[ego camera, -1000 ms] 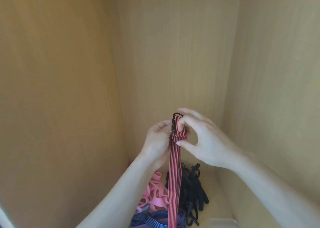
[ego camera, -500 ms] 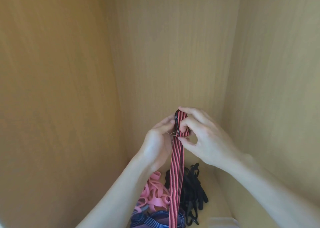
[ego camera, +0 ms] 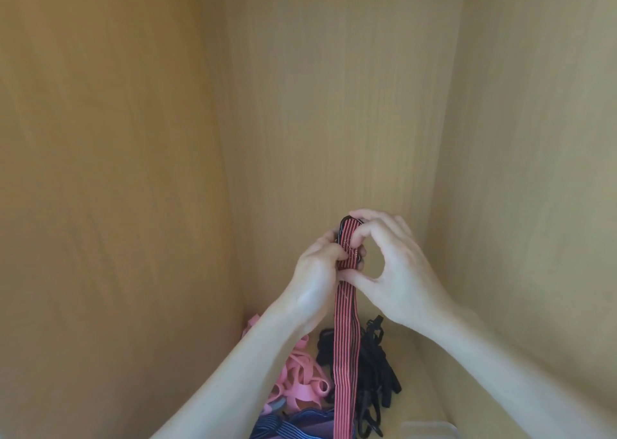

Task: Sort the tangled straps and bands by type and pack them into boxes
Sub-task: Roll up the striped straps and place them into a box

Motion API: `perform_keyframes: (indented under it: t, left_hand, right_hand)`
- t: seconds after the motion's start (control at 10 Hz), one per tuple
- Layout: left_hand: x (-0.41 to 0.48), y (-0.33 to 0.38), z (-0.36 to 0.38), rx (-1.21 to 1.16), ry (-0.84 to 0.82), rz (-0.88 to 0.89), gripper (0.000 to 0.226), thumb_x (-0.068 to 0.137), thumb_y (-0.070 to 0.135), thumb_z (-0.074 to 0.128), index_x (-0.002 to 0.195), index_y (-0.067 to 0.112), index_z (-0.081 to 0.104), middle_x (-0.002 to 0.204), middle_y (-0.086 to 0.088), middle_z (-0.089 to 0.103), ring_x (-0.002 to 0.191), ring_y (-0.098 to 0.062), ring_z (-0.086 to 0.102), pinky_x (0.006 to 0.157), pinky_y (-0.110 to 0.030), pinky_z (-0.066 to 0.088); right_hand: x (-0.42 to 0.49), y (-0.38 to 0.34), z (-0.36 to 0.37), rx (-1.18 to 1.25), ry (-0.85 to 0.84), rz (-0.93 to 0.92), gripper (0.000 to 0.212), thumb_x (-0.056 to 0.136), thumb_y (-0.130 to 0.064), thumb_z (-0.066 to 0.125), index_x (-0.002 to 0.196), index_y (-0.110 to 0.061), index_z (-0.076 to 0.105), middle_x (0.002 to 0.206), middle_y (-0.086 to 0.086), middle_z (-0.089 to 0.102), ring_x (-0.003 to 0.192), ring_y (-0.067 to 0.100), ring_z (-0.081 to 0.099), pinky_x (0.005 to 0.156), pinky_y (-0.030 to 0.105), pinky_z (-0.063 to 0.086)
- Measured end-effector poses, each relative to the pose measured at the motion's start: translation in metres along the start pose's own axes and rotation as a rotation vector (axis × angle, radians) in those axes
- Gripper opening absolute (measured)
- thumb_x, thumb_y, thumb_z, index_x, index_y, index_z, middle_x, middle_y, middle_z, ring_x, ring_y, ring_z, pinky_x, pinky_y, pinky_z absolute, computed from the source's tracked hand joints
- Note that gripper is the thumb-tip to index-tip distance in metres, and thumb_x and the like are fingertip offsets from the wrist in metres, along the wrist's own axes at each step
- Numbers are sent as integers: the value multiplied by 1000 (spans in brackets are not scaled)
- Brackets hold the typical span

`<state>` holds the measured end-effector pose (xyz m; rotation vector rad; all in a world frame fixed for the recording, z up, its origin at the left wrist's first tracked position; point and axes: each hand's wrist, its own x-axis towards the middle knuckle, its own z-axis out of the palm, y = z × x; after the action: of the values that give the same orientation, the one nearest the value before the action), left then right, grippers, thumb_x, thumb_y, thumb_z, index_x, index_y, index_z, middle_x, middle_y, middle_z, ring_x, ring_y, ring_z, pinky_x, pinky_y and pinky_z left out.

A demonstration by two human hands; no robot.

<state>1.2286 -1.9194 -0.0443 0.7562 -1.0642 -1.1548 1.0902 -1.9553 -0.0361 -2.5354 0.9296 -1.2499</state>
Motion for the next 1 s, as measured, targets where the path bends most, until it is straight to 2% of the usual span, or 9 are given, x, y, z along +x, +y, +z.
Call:
perform_keyframes:
  t: [0.1,0.2,0.3,0.4,0.5,0.6,0.8,0.9,1.0]
  left_hand:
    - [2,-4,-3,2,24,-40,41,85,-3,39,121,7,55,75,-5,63,73,-20,54,70,-34,44]
    - [2,-6,-8,113,8,-48,60,77,2,39,137,8,44,76,-6,61,67,-20,52,66,-34,44]
    - [1,-2,-7,230,-77,-52,69,72,8,42,140,15,42,77,-5,63,67,-18,54,67,-33,46]
    - [0,-6,-5,256,-90,-48,66,73,7,43,138,12,41,86,-9,69,74,-20,61,74,-35,50]
    - [-2,-9,-12,187,-130,-80,45,89,9,45,134,2,42,102,-23,70,81,-26,64,81,-37,51]
    - [-4,-13,-15,190,-190,-157,40,95,22,43,125,-3,48,89,-17,70,69,-25,62,71,-33,52]
    - [12,-23,-15,239,-120,-314,24,104,7,30,107,8,54,61,-1,57,47,-15,49,51,-31,48]
    - [10,-27,-18,273,-106,-255,20,97,14,37,107,9,53,65,2,57,51,-13,48,54,-31,47]
    - [3,-27,-20,345,-93,-187,40,88,21,39,120,4,54,71,3,57,57,-12,48,60,-31,45]
  right_hand:
    - [1,0,-5,169,37,98,48,83,-27,80,125,-24,58,121,-11,57,113,8,55,95,26,43]
    - [12,7,-20,278,-1,260,33,91,-37,70,122,-29,61,122,-17,58,112,-2,54,99,27,42]
    - [17,10,-25,345,-191,339,20,92,-37,70,105,-23,72,100,-5,70,103,4,62,105,34,41]
    - [16,11,-23,427,-240,331,10,92,-23,72,99,-17,74,84,0,74,74,7,66,89,26,48]
    - [17,11,-26,506,-193,375,6,92,-20,72,93,-15,76,80,-6,75,75,6,69,76,16,49]
    - [20,13,-29,506,-132,417,8,90,-25,74,94,-18,76,93,-6,78,92,5,71,86,17,49]
    - [18,12,-21,406,-151,360,14,85,-26,79,98,-25,73,89,-2,76,79,9,71,82,22,52]
    - [17,14,-22,392,-208,327,8,87,-36,76,95,-36,74,88,-10,76,84,0,70,81,19,48]
    - [18,13,-24,466,-247,299,16,96,-38,63,92,-35,77,94,-9,77,90,2,69,75,12,45]
